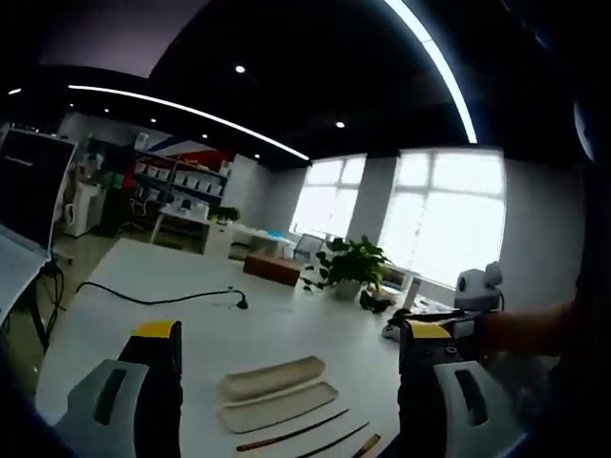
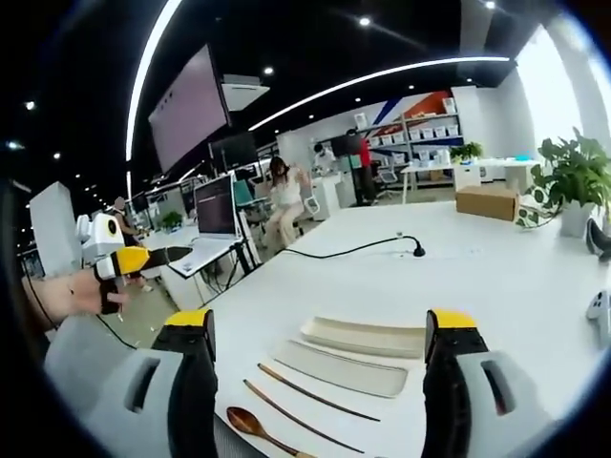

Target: Arrange the utensils inside the cutlery case until each visible utensil rests in its matching compartment.

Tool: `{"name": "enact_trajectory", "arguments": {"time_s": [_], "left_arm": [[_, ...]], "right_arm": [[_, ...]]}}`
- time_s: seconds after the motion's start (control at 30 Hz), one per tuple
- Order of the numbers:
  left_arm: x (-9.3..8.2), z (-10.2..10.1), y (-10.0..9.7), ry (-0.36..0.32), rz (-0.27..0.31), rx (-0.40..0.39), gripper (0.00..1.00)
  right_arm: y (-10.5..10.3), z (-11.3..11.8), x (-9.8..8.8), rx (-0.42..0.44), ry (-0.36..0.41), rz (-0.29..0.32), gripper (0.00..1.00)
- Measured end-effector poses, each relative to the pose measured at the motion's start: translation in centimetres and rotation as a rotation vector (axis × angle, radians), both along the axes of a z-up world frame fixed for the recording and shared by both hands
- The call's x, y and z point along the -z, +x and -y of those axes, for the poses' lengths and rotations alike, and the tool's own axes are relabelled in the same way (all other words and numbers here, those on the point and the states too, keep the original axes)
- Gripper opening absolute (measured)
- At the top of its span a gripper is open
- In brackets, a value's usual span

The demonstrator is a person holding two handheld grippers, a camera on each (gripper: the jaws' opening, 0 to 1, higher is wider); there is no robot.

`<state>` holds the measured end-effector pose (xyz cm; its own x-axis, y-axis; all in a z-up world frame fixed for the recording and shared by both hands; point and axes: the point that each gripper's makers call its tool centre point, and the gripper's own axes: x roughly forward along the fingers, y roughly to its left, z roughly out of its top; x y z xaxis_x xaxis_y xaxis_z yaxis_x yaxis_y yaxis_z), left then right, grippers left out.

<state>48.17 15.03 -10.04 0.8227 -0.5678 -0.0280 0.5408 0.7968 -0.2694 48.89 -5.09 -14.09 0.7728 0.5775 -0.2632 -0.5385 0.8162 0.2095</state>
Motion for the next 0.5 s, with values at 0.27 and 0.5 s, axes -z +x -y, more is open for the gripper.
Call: {"name": "enact_trajectory", "arguments": {"time_s": [0.27, 0.5], "left_arm": [[0.3, 0.6, -0.1, 0.021, -0.009, 0.022, 0.96], [0.6, 0.5, 0.0, 0.041, -0.014, 0.018, 0.96]], "right_arm": [[0.0, 0.1, 0.3, -0.009, -0.023, -0.001, 0.86], [-0.4, -0.6, 1.0, -0.050, -0.078, -0.014, 0.80]]}}
